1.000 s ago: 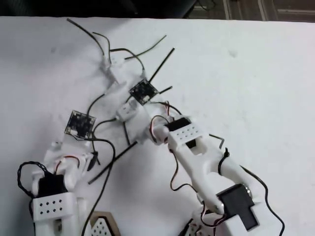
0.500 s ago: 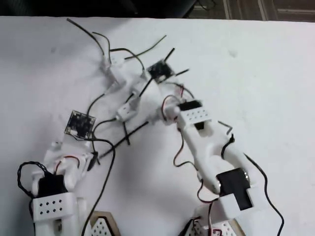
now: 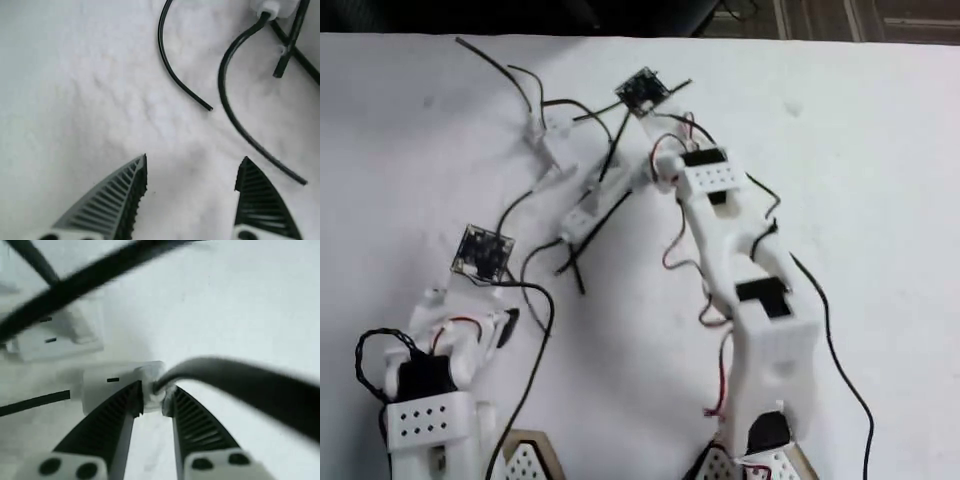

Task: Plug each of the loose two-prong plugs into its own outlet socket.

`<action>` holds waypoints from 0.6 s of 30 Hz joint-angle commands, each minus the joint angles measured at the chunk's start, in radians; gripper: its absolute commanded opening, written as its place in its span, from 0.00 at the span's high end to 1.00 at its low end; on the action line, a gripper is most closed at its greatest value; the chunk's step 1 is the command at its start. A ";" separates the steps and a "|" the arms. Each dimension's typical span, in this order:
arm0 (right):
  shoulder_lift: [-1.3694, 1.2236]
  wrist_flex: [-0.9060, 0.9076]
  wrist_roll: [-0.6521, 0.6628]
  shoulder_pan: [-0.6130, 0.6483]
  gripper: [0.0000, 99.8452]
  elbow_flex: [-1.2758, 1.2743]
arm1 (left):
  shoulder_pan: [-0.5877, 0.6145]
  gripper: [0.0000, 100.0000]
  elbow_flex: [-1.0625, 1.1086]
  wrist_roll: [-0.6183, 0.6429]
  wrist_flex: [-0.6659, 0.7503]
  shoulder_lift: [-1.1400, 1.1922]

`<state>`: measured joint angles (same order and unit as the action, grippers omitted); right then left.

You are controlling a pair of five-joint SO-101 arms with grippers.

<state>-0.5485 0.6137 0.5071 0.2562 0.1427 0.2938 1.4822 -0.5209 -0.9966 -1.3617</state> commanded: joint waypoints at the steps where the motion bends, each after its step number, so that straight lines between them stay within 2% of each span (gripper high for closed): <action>1: -0.130 0.005 0.009 -0.012 0.98 0.284 | 0.012 0.71 -0.003 -0.005 0.009 -0.013; 4: -0.240 0.070 0.008 -0.012 0.94 0.459 | 0.012 0.71 -0.003 -0.006 0.009 -0.013; 11: -0.334 0.456 0.002 0.033 0.64 0.752 | 0.007 0.71 -0.003 -0.011 0.012 -0.013; 14: -0.320 0.624 0.002 0.051 0.66 0.853 | 0.005 0.71 -0.003 -0.009 0.012 -0.013; 18: -0.297 0.825 0.002 0.068 0.78 0.979 | 0.004 0.71 -0.002 -0.006 0.012 -0.013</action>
<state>-0.9014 1.3011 0.5071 0.3099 1.0096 0.2938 1.4837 -0.5209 -0.9966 -1.3617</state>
